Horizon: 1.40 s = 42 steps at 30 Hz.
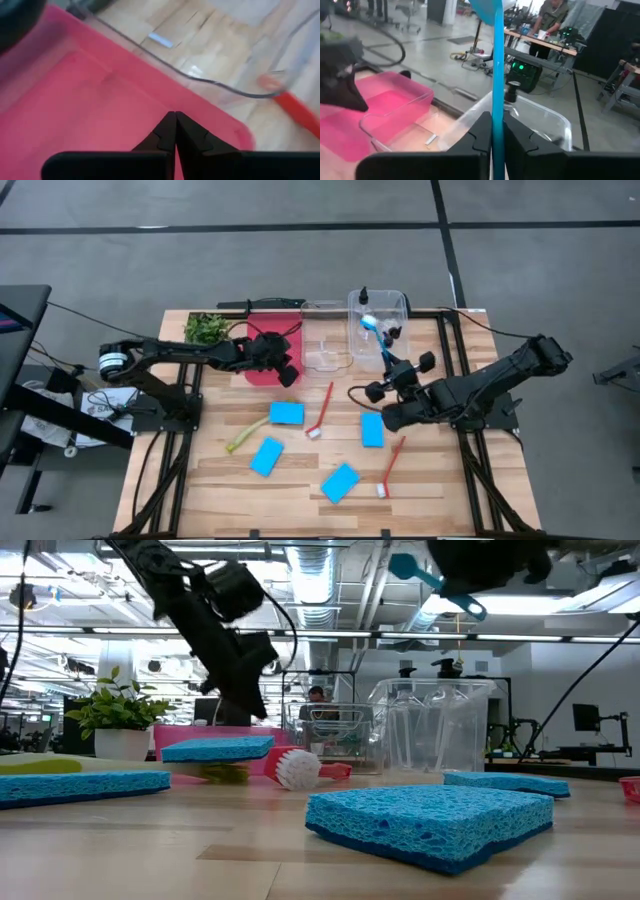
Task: Pick & Place Kitchen Sink Supplies
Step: Put the blue dish brush into the left transparent bin
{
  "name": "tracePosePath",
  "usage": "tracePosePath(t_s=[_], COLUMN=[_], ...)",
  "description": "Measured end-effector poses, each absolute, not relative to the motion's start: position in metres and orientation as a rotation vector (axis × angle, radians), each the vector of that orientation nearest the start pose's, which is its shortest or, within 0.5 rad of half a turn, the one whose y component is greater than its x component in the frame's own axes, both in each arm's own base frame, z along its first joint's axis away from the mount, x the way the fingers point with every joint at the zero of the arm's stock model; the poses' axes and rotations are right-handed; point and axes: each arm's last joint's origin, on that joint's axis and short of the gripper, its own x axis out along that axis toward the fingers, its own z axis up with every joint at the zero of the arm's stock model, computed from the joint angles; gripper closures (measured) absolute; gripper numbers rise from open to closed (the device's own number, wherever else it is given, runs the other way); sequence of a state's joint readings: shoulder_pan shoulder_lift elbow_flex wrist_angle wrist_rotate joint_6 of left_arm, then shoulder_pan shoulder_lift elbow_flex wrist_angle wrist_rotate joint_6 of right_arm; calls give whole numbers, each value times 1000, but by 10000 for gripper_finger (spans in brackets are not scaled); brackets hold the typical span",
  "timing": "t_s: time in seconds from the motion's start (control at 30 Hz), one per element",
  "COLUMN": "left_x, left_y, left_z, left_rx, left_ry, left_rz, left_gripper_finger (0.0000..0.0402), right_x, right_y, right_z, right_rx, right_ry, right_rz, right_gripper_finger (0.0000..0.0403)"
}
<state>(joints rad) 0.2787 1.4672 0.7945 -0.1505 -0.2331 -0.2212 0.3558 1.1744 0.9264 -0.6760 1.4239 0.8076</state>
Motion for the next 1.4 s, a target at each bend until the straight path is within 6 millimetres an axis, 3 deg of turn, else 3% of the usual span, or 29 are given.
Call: tracePosePath(t_s=[0.2, 0.47, 0.63, 0.87, 1.17, 1.4], left_x=[257, 237, 231, 230, 231, 231], left_y=[65, 30, 21, 18, 17, 17], left_z=[212, 221, 225, 227, 226, 226], left_rx=[-217, -192, -186, -163, -161, -161], left_ry=[677, 518, 453, 446, 452, 452], left_rz=[521, 391, 351, 331, 327, 327], left_gripper_finger=[393, 388, 388, 374, 359, 359], right_x=[243, 269, 292, 323, 334, 334], right_y=[33, -7, -32, -58, -77, -78], right_z=[304, 325, 310, 271, 240, 240], right_rx=[-66, 38, 67, 90, 133, 132], right_ry=[241, 106, 82, 109, 175, 178], right_rz=[-984, -725, -704, -778, -852, -853], right_gripper_finger=[393, 390, 391, 385, 378, 372])
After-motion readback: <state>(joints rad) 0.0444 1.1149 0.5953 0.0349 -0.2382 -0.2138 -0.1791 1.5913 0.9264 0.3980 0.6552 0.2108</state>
